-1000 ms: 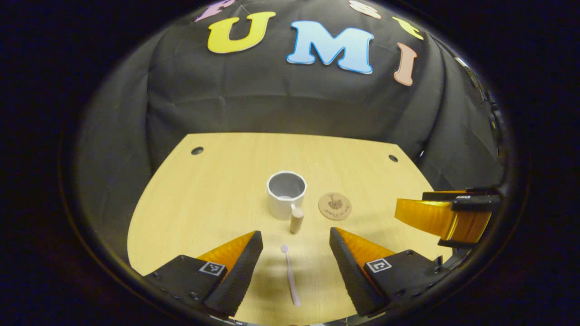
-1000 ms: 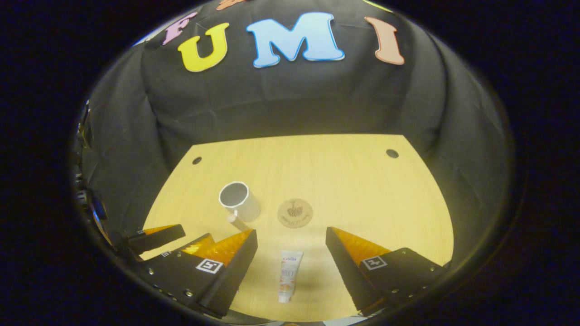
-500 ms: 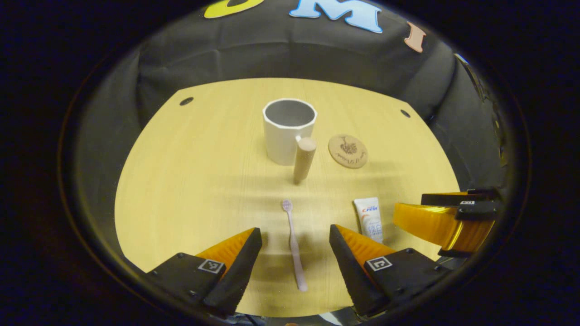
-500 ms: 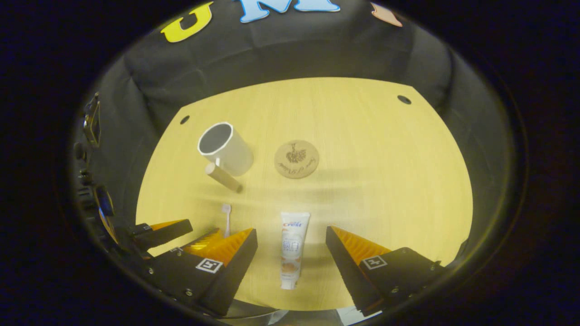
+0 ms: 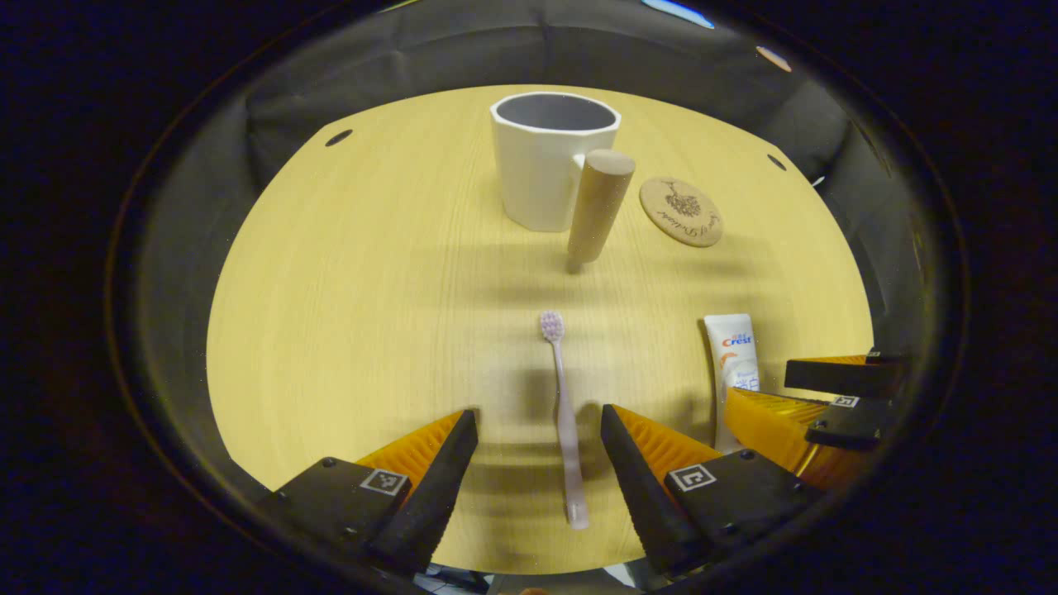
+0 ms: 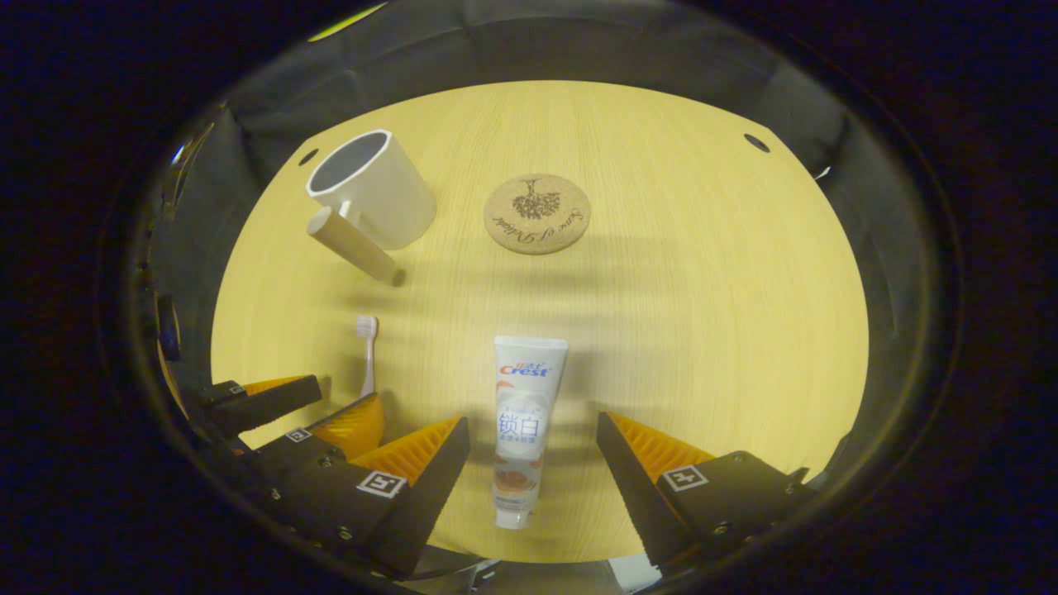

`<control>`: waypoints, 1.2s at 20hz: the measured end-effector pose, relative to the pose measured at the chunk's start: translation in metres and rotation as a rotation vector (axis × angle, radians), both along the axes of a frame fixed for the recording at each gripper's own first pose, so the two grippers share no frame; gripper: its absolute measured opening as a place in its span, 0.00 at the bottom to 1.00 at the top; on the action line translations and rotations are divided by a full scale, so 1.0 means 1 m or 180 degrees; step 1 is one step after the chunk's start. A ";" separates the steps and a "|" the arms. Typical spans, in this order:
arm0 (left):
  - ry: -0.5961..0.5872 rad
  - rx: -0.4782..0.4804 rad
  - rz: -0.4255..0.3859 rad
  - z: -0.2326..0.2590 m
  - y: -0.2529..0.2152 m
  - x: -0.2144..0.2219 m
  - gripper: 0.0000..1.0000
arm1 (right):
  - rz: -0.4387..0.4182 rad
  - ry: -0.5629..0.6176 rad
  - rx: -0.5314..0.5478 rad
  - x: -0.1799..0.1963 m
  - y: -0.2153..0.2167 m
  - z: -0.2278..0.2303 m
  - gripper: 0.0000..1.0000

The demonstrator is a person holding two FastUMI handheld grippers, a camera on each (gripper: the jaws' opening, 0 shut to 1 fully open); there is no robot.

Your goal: Put the toothbrush and toothpaste on the desktop into the cup, then pick up the cup and place it on the coaster on the desktop.

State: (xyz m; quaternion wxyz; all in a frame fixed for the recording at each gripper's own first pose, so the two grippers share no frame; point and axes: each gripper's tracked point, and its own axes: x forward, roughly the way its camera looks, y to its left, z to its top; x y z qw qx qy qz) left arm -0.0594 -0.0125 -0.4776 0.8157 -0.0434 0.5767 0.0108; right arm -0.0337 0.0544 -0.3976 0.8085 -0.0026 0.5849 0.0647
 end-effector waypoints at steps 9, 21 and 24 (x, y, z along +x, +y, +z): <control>0.0169 0.0087 -0.0008 -0.012 -0.003 0.000 0.97 | 0.0018 0.0197 -0.0237 -0.002 -0.009 -0.029 0.96; 0.0320 0.0071 -0.0001 -0.012 -0.008 0.003 0.35 | -0.0024 0.0382 -0.0306 -0.005 -0.018 -0.027 0.40; 0.0350 0.0045 0.0046 -0.010 -0.009 0.004 0.17 | -0.0030 0.0429 -0.0250 -0.007 -0.016 -0.029 0.28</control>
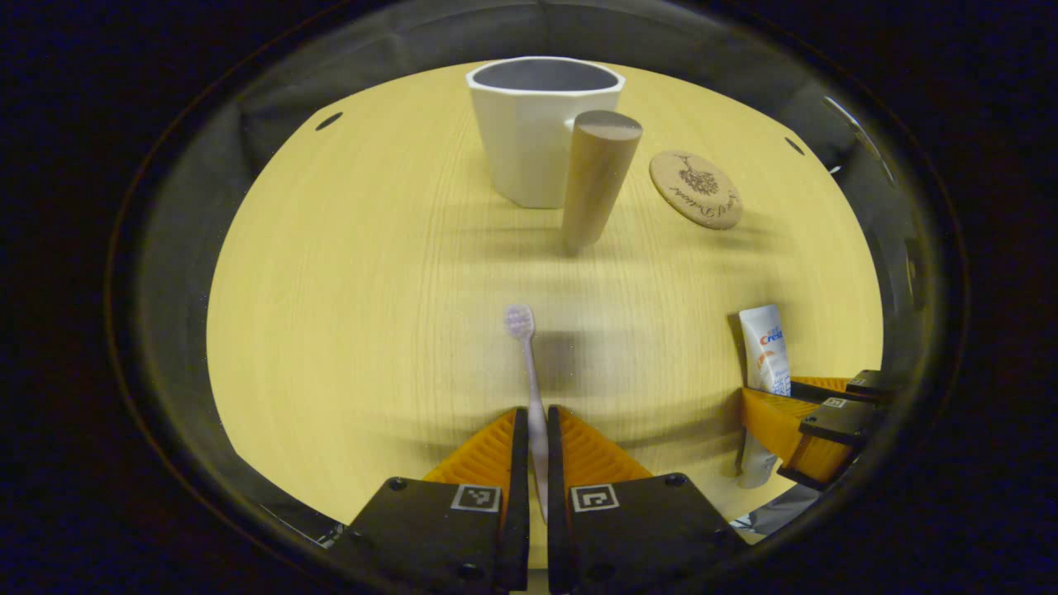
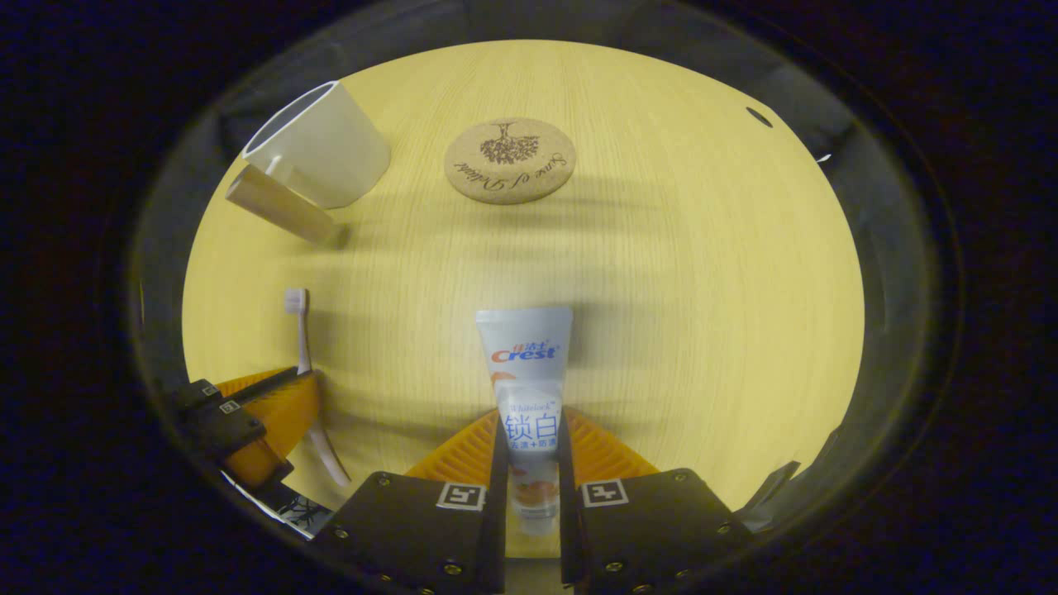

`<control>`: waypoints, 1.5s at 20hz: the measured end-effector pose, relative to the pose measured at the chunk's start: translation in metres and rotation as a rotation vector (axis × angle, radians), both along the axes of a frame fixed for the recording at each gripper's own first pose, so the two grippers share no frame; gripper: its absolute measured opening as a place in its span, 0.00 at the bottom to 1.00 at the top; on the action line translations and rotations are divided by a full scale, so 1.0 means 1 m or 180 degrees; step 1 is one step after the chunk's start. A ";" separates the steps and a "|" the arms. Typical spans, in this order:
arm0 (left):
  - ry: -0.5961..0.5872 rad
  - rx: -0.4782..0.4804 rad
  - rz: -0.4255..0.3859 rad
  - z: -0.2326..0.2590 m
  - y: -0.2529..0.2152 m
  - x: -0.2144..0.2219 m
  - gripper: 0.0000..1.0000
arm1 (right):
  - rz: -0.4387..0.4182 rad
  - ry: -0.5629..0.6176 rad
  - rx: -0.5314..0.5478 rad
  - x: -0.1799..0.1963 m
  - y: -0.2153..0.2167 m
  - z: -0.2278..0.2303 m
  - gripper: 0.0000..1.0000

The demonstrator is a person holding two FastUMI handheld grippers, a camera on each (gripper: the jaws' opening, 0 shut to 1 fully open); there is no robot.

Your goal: Put the toothbrush and toothpaste on the desktop into the cup, then pick up the cup and place it on the coaster on the desktop.

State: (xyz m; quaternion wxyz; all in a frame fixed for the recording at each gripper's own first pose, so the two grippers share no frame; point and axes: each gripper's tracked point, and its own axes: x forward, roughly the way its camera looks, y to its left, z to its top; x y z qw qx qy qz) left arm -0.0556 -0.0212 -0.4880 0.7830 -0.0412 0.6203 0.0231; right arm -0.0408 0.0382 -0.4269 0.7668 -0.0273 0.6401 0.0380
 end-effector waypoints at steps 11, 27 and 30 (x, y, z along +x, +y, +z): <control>-0.0054 -0.0202 0.0229 0.021 0.003 0.002 0.13 | -0.0115 0.0020 0.0190 -0.007 0.002 0.000 0.21; -0.0884 -0.0226 0.0190 0.172 0.030 0.097 0.12 | -0.0281 -0.0015 0.0354 -0.006 0.006 0.003 0.21; -0.1060 -0.0206 0.0161 0.194 0.037 0.128 0.12 | -0.0317 -0.0024 0.0386 -0.005 0.006 0.006 0.21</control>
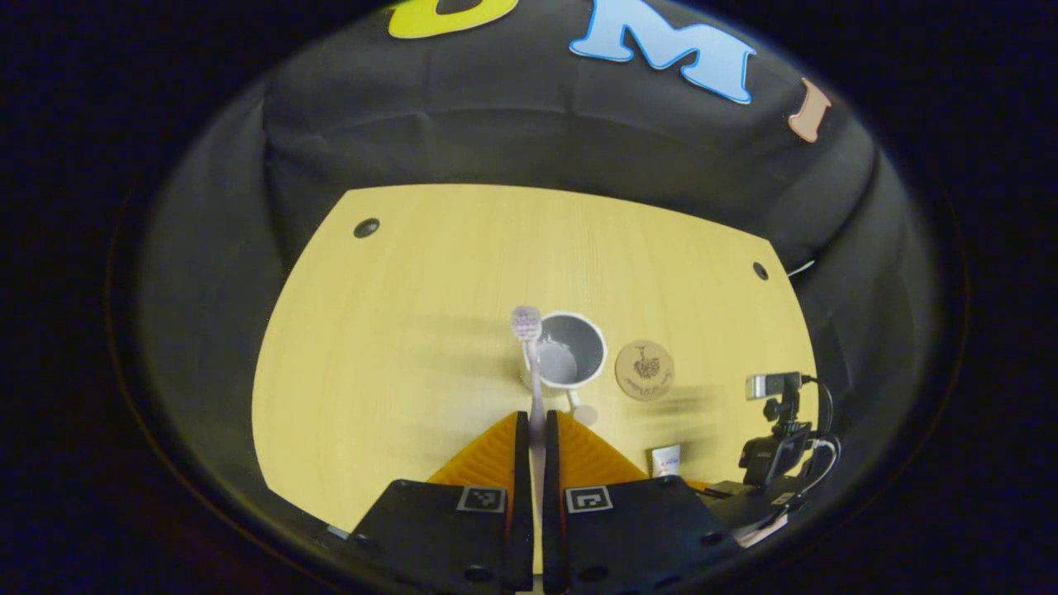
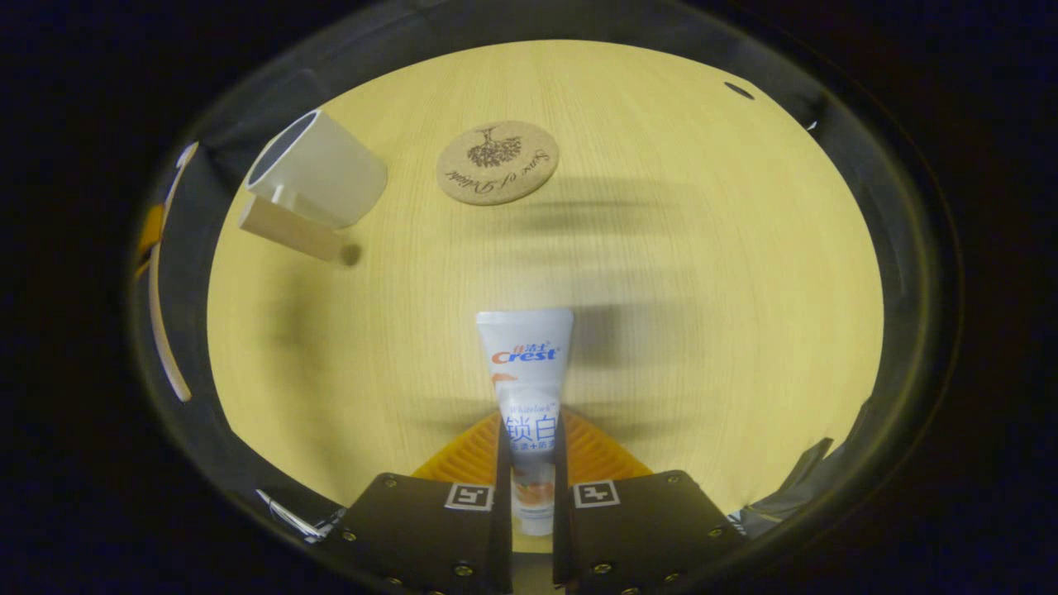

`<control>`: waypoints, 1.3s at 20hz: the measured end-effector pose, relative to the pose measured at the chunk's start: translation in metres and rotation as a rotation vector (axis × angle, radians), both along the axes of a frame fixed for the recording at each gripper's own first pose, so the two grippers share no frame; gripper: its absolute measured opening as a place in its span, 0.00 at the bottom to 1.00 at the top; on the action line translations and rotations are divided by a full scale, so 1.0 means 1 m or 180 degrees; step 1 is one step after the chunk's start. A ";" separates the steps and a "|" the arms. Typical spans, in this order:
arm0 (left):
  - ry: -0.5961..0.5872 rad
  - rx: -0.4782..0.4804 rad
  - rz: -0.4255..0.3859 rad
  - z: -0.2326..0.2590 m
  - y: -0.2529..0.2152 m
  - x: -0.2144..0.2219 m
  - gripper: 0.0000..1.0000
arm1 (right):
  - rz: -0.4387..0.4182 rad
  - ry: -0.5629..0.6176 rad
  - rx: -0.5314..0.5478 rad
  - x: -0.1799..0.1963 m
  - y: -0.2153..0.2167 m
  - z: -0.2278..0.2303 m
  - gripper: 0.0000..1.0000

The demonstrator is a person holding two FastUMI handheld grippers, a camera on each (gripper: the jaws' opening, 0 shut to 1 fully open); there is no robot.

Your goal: Put the toothbrush and toothpaste on the desktop into the cup, then pick up the cup and place it on the coaster on the desktop.

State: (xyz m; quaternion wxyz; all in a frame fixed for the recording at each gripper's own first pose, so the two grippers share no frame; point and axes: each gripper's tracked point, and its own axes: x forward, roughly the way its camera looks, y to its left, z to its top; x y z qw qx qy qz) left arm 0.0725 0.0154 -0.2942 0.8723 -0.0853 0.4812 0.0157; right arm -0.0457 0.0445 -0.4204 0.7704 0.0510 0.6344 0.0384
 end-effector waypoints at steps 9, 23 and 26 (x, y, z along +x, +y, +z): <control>-0.0409 0.0142 -0.0040 0.003 0.027 0.091 0.12 | -0.0151 -0.0083 0.0075 0.006 -0.007 0.018 0.21; -0.0840 0.0136 -0.0141 -0.046 0.021 0.144 0.12 | -0.0603 -0.0312 0.0239 0.022 -0.032 0.054 0.20; -0.0807 0.0147 -0.0127 -0.066 0.017 0.143 0.12 | -0.0717 -0.0348 0.0251 0.023 -0.041 0.059 0.20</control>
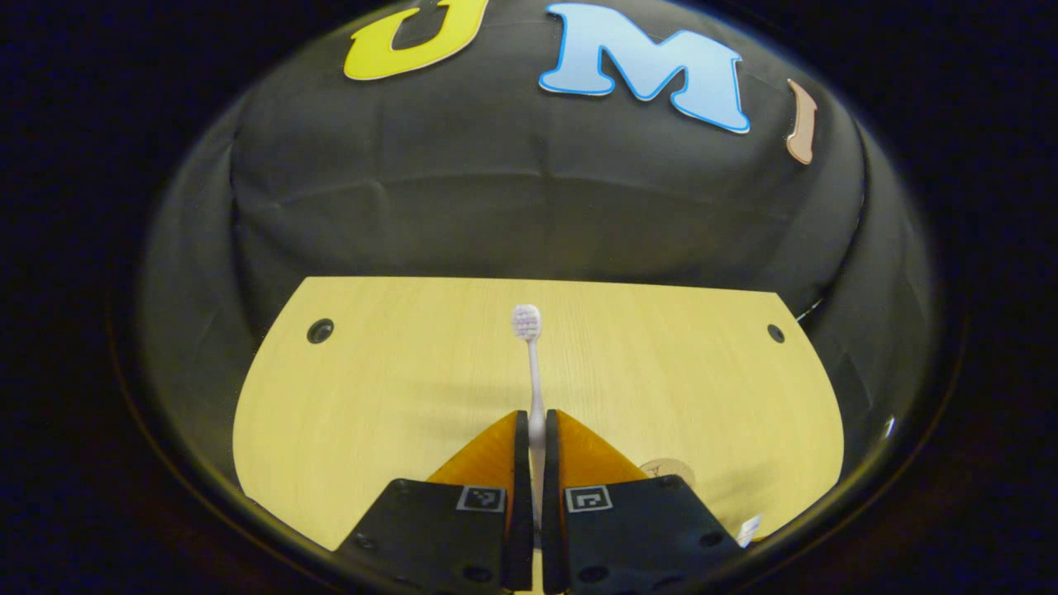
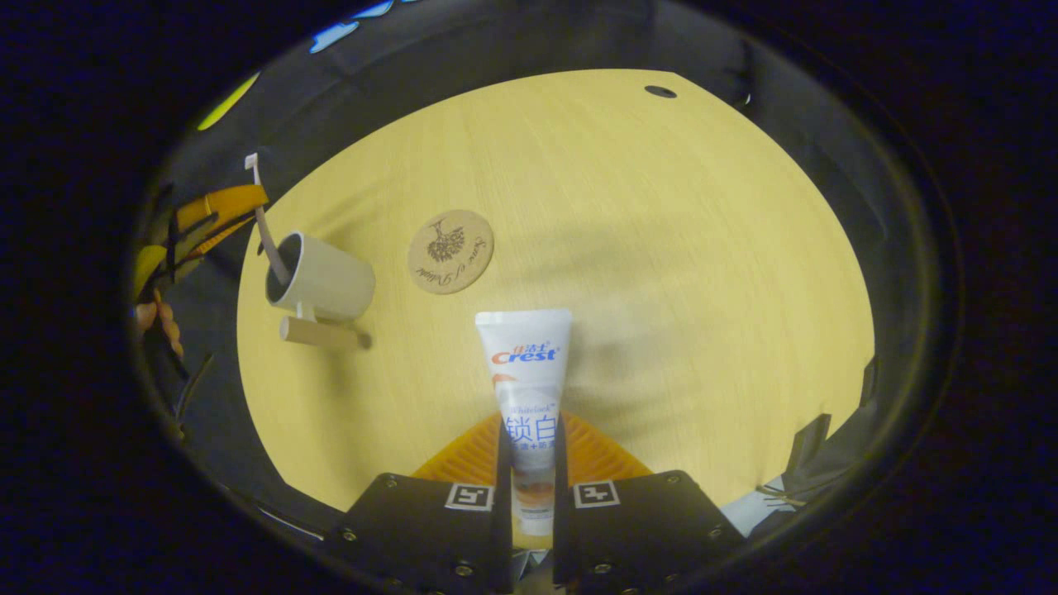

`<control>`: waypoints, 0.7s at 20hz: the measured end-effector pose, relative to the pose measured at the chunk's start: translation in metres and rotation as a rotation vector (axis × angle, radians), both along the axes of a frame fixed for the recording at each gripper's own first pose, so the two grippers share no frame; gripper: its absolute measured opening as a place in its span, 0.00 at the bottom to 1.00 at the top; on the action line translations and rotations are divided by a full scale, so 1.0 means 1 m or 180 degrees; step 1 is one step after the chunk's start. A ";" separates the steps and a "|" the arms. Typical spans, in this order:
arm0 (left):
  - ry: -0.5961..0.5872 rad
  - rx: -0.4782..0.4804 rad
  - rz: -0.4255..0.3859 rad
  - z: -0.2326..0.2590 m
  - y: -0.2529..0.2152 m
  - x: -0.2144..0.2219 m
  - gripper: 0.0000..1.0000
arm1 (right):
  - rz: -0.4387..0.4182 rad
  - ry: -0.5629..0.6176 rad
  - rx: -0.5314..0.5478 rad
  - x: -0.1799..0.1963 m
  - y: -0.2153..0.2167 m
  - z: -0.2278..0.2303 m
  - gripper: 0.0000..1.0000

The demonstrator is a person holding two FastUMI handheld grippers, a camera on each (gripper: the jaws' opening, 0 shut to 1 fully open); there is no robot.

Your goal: Put the toothbrush and toothpaste on the desktop into the cup, then pick up the cup and place it on the coaster on the desktop.

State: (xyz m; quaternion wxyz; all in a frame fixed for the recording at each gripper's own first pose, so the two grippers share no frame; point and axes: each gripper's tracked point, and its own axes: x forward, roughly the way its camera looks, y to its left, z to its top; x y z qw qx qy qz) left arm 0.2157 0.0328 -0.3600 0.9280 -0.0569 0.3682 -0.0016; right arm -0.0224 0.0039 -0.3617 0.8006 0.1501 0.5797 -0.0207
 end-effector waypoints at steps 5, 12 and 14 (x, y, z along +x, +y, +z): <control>0.0036 -0.0020 0.0076 -0.017 0.000 -0.009 0.12 | -0.0122 -0.0064 0.0010 0.000 -0.010 0.008 0.21; -0.0062 -0.0023 0.0127 -0.013 0.001 -0.014 0.22 | -0.0158 -0.0127 0.0080 0.002 -0.005 0.012 0.21; -0.0055 -0.0032 0.0116 -0.011 -0.001 -0.017 0.27 | -0.0161 -0.0162 0.0096 0.002 -0.006 0.018 0.21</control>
